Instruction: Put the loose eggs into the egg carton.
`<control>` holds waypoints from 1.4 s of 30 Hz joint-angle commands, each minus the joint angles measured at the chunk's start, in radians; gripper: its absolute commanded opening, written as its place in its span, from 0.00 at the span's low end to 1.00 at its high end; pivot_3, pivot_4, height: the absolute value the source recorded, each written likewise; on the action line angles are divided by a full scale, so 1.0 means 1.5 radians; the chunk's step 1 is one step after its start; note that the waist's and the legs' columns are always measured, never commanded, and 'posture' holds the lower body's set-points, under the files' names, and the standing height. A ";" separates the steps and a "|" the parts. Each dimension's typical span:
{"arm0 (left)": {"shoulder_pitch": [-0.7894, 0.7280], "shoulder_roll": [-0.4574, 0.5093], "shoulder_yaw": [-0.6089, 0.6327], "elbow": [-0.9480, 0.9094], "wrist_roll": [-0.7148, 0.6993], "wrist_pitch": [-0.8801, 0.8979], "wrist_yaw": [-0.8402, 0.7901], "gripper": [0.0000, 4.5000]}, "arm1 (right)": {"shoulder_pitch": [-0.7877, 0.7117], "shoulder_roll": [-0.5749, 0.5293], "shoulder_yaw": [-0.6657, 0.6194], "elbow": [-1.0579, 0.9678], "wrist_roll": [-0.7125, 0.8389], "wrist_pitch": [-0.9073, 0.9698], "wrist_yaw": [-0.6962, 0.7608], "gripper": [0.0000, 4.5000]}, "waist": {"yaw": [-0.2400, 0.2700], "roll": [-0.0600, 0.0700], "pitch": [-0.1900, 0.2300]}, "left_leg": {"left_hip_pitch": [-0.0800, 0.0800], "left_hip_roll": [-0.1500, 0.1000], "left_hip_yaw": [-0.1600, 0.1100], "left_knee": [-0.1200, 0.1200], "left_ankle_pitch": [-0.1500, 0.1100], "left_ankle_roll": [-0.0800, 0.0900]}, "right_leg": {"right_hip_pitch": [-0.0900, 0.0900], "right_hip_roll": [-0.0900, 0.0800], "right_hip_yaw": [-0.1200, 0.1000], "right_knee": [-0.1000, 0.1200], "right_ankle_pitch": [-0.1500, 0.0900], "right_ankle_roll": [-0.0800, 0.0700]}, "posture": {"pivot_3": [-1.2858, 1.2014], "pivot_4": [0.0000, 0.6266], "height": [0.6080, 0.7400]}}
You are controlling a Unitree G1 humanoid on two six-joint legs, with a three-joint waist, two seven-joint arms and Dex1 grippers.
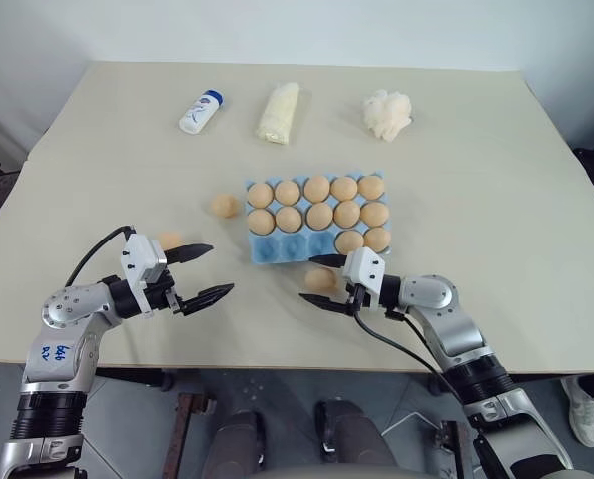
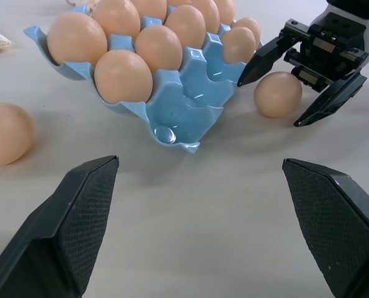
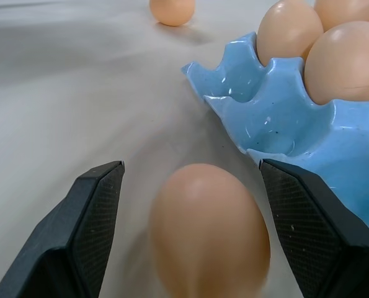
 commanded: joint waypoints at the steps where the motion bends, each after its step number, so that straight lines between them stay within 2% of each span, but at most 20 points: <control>1: -0.002 -0.004 0.003 -0.013 -0.003 -0.014 -0.001 1.00 | -0.003 -0.014 0.003 -0.004 -0.007 -0.005 0.013 0.80 | 0.000 0.000 0.000 | 0.000 0.000 0.000 0.000 0.000 0.000 | 0.000 0.000 0.000 0.000 0.000 0.000 | 0.52 0.24 1.00; 4: -0.001 -0.005 0.004 -0.010 -0.003 -0.016 -0.002 1.00 | 0.006 -0.020 -0.010 -0.020 0.030 -0.011 0.049 0.80 | 0.001 0.000 0.000 | 0.000 0.000 0.000 0.000 0.000 0.000 | 0.000 0.000 0.000 0.000 0.000 0.000 | 0.52 0.24 1.00; 8: -0.002 -0.005 0.004 -0.005 -0.003 -0.018 -0.002 1.00 | -0.006 -0.018 -0.027 -0.019 0.041 -0.024 0.051 0.80 | 0.001 0.000 0.000 | 0.000 0.000 0.000 -0.001 0.000 0.000 | 0.000 0.000 0.000 0.000 0.000 0.000 | 0.52 0.24 1.00; 20: -0.011 -0.010 0.000 0.007 -0.001 -0.023 -0.003 1.00 | -0.035 -0.015 -0.001 0.048 0.015 -0.016 0.070 0.80 | 0.001 0.000 0.000 | 0.000 0.000 0.000 0.000 0.000 0.000 | 0.000 0.000 0.000 0.000 0.000 0.000 | 0.52 0.24 1.00; 23: -0.012 -0.009 0.001 0.008 -0.001 -0.024 -0.003 1.00 | -0.040 -0.003 -0.003 0.052 0.019 -0.020 0.068 0.67 | 0.000 0.000 0.000 | 0.000 0.000 0.000 -0.001 0.000 0.000 | 0.000 0.000 0.000 0.000 0.000 0.000 | 0.52 0.24 1.00; 26: -0.009 -0.008 0.003 0.005 -0.001 -0.023 -0.002 1.00 | -0.043 0.004 -0.009 0.040 0.028 -0.014 0.069 0.44 | 0.001 0.000 0.000 | 0.000 0.000 0.000 0.000 0.000 0.000 | 0.000 0.000 0.000 0.000 0.000 0.000 | 0.52 0.24 1.00; 27: -0.006 -0.008 0.003 0.002 -0.002 -0.023 -0.002 1.00 | -0.043 0.004 -0.011 0.031 0.035 -0.004 0.073 0.39 | 0.001 0.000 0.000 | 0.000 0.000 0.000 0.000 0.000 0.000 | 0.000 0.000 0.000 0.000 0.000 0.000 | 0.52 0.24 1.00; 33: 0.004 -0.005 0.008 -0.004 -0.002 -0.021 0.001 1.00 | -0.080 0.008 -0.045 0.005 0.069 0.033 0.055 0.37 | -0.001 0.000 0.000 | 0.000 0.000 0.000 0.000 0.000 0.000 | 0.000 0.000 0.000 0.000 0.000 0.000 | 0.52 0.24 1.00; 42: 0.009 -0.012 0.003 -0.011 -0.001 -0.023 0.010 1.00 | -0.174 0.018 -0.061 0.154 0.025 -0.024 0.006 0.37 | 0.000 0.000 0.000 | 0.000 0.000 0.000 -0.001 0.000 0.000 | -0.001 0.000 -0.001 0.000 0.000 0.000 | 0.52 0.24 1.00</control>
